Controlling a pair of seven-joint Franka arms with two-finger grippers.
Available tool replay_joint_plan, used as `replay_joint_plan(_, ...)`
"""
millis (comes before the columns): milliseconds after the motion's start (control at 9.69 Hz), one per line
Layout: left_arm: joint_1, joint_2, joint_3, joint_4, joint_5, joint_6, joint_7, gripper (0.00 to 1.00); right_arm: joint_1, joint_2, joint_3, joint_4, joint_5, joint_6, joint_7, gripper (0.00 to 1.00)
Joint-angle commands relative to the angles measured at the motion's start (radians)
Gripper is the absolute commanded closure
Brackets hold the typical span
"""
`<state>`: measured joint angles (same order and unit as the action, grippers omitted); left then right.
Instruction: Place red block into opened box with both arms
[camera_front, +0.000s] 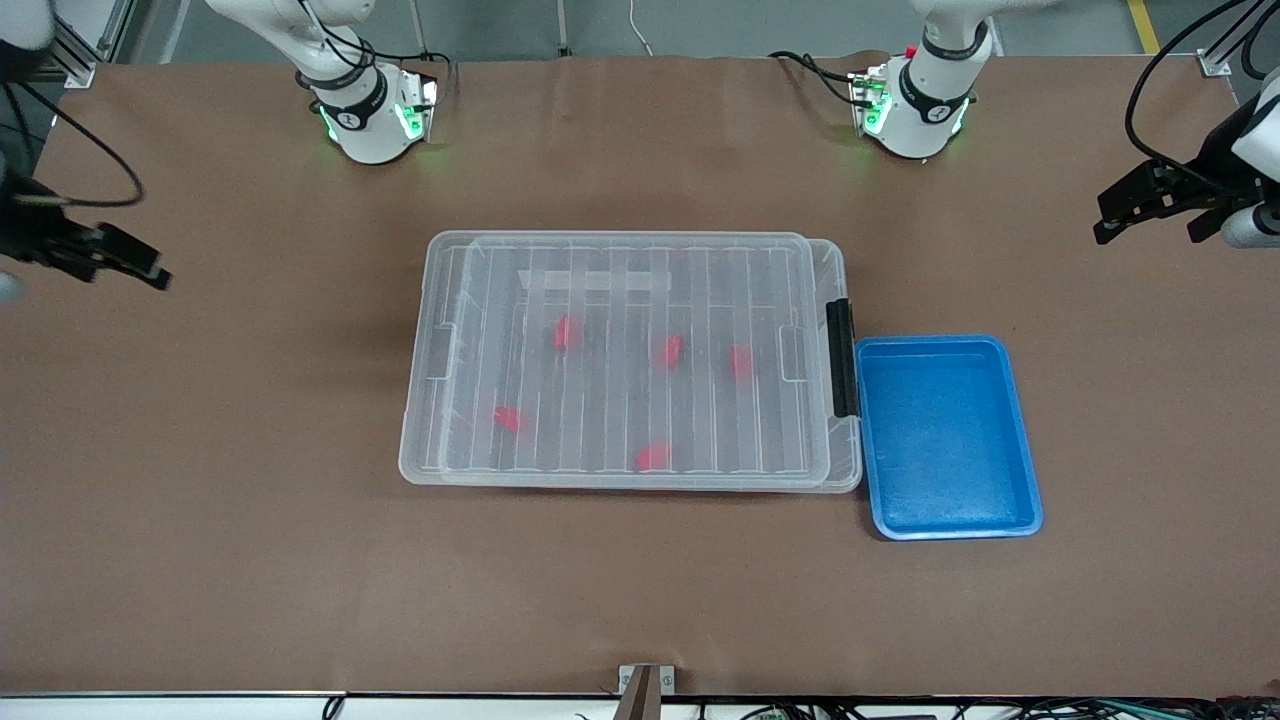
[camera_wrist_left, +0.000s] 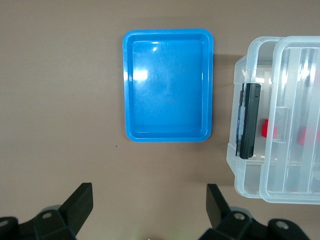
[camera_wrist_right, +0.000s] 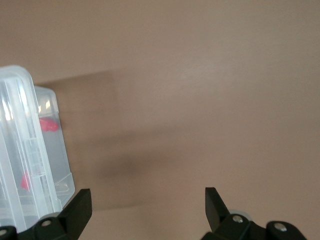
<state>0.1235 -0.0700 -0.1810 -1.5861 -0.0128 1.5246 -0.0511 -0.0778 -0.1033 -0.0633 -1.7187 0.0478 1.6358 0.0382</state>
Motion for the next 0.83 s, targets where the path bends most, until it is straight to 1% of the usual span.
replay_joint_plan(0, 0.004, 0.022, -0.005, 0.006, 0.005, -0.024, 0.023, 0.00, 0.010, 0.027, -0.009, 0.149, -0.083, -0.088, 0.017, 0.00)
replay_joint_plan(103, 0.004, 0.022, -0.005, 0.005, 0.005, -0.026, 0.023, 0.00, 0.007, 0.031, -0.006, 0.192, -0.083, -0.108, 0.020, 0.00)
replay_joint_plan(310, 0.004, 0.022, -0.005, 0.005, 0.005, -0.027, 0.023, 0.00, 0.001, 0.043, -0.006, 0.241, -0.079, -0.145, 0.017, 0.00)
replay_joint_plan(722, 0.004, 0.022, -0.005, 0.005, 0.004, -0.032, 0.024, 0.00, 0.010, 0.057, -0.004, 0.234, -0.085, -0.160, 0.017, 0.00)
